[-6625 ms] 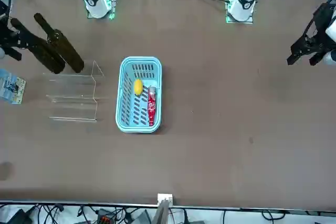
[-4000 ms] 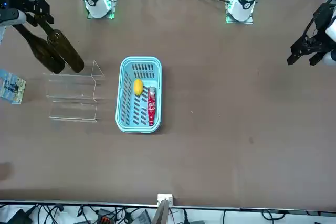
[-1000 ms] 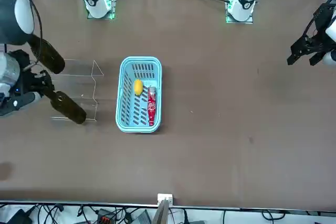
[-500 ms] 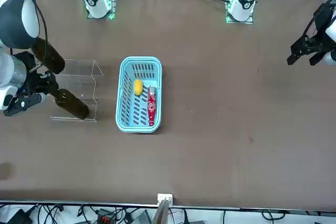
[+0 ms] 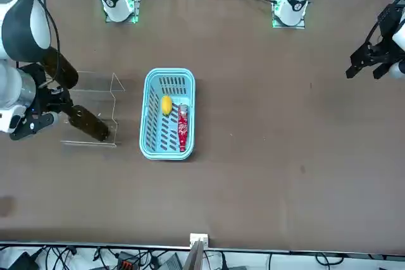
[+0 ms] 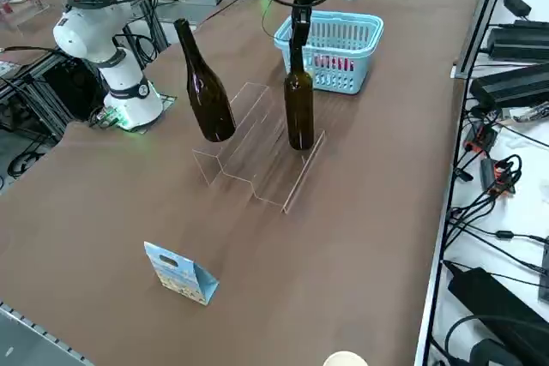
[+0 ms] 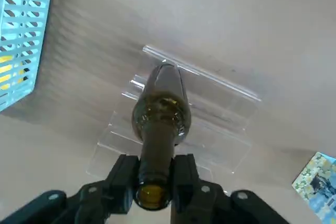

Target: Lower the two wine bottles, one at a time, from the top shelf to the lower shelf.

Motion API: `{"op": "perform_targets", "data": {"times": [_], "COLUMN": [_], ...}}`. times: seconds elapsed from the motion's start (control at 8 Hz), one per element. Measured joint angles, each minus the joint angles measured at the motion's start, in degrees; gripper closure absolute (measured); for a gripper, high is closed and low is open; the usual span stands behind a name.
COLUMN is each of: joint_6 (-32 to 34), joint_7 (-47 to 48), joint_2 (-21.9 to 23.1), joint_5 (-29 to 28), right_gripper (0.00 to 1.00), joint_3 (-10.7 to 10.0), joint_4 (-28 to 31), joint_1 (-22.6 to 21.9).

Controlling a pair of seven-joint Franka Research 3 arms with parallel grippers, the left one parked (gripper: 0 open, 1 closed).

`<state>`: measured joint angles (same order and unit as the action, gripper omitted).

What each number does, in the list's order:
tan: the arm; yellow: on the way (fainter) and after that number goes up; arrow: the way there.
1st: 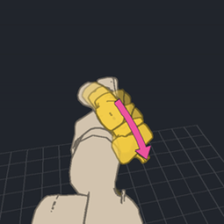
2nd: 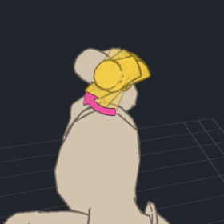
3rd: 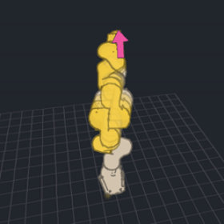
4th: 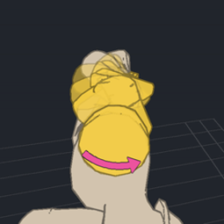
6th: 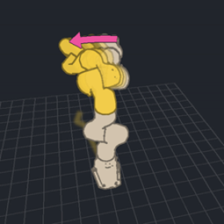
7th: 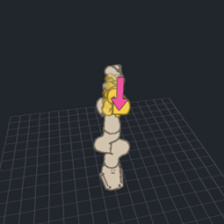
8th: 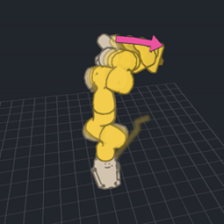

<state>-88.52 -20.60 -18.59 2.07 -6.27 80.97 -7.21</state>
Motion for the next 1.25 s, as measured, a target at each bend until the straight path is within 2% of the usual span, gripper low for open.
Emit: {"op": "perform_targets", "data": {"times": [0.25, 0.62, 1.0, 1.25], "joint_6": [-0.1, -0.1, 2.1, 7.9], "joint_7": [0.0, 0.1, 0.1, -0.3], "joint_2": [0.4, 1.9, 6.2, 10.8], "joint_5": [0.8, 0.9, 1.1, 1.6], "right_gripper": [0.47, 0.00, 0.00, 0.00], "joint_3": [0.4, 0.7, 0.7, -0.4], "joint_4": [0.0, -0.2, -1.9, -2.0], "joint_1": [0.0, -0.1, -0.1, 0.1]}}
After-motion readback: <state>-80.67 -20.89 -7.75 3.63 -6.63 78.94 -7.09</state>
